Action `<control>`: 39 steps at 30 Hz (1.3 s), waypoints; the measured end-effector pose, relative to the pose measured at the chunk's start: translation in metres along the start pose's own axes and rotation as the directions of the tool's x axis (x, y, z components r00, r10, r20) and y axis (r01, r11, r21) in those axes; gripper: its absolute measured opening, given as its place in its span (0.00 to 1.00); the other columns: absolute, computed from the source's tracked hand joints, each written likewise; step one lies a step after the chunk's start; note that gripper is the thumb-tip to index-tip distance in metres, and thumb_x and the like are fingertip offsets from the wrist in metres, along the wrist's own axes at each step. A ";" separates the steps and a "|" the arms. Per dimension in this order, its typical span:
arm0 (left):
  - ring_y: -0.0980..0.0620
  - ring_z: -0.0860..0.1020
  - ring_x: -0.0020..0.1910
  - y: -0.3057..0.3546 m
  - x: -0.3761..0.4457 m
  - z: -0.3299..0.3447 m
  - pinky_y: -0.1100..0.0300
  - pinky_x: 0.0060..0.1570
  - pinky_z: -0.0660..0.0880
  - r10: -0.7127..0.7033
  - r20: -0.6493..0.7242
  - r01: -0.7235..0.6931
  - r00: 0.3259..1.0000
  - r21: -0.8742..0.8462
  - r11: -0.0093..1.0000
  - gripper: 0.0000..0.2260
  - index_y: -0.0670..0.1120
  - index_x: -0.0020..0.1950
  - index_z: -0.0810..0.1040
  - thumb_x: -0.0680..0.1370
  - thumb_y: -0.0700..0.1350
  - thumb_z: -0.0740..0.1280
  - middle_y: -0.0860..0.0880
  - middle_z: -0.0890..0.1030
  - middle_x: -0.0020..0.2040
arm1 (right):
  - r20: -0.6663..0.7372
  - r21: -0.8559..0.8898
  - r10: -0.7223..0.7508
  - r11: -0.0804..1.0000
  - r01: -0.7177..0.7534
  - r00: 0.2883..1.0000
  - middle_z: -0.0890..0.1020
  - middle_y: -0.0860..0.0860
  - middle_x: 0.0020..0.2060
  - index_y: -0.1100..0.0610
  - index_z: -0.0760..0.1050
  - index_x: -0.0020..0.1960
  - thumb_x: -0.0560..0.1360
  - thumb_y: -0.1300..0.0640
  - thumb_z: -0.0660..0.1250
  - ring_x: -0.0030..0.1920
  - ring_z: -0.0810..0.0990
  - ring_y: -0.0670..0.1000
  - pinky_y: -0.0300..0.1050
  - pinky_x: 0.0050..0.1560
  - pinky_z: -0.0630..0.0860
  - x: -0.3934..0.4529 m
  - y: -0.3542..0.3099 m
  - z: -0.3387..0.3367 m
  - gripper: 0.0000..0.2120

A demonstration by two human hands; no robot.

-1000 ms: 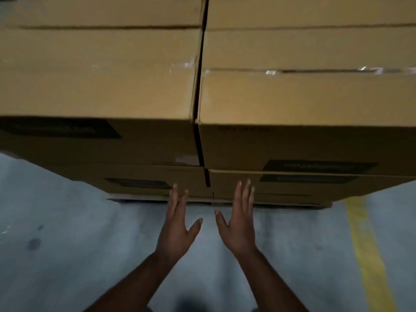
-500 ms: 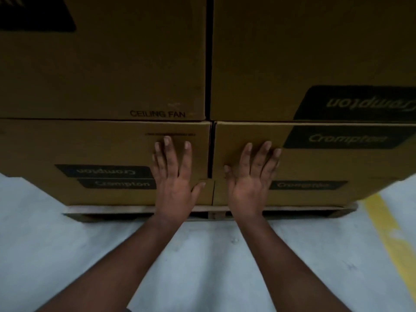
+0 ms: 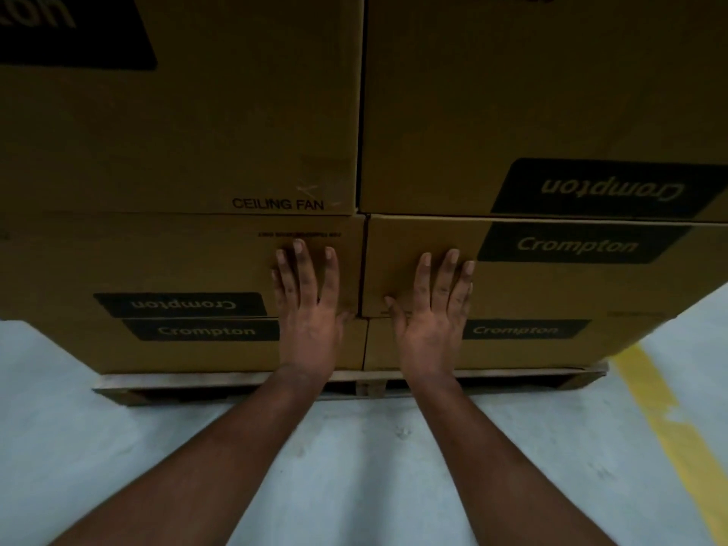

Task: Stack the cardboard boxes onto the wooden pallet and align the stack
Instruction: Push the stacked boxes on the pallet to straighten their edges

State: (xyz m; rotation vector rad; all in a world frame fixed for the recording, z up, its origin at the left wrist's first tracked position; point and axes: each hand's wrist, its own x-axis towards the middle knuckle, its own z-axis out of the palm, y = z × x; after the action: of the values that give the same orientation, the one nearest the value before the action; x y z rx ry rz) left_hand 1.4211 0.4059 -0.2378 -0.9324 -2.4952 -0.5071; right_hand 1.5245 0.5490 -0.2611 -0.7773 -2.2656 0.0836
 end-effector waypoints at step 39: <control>0.41 0.36 0.82 -0.022 -0.021 0.052 0.42 0.80 0.37 0.228 0.016 -0.226 0.974 0.220 0.949 0.61 0.50 0.85 0.41 0.67 0.53 0.82 0.42 0.35 0.83 | 0.234 -0.169 -0.192 0.957 0.234 0.953 0.43 0.59 0.84 0.52 0.42 0.85 0.70 0.57 0.82 0.82 0.42 0.69 0.67 0.80 0.44 -0.065 0.056 0.061 0.60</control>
State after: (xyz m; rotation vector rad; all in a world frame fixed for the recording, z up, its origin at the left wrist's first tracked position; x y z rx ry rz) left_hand 1.4068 0.4039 -0.2963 -1.1041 -2.3363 -0.1553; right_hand 1.5482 0.5688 -0.3615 -0.6409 -2.5808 -0.1671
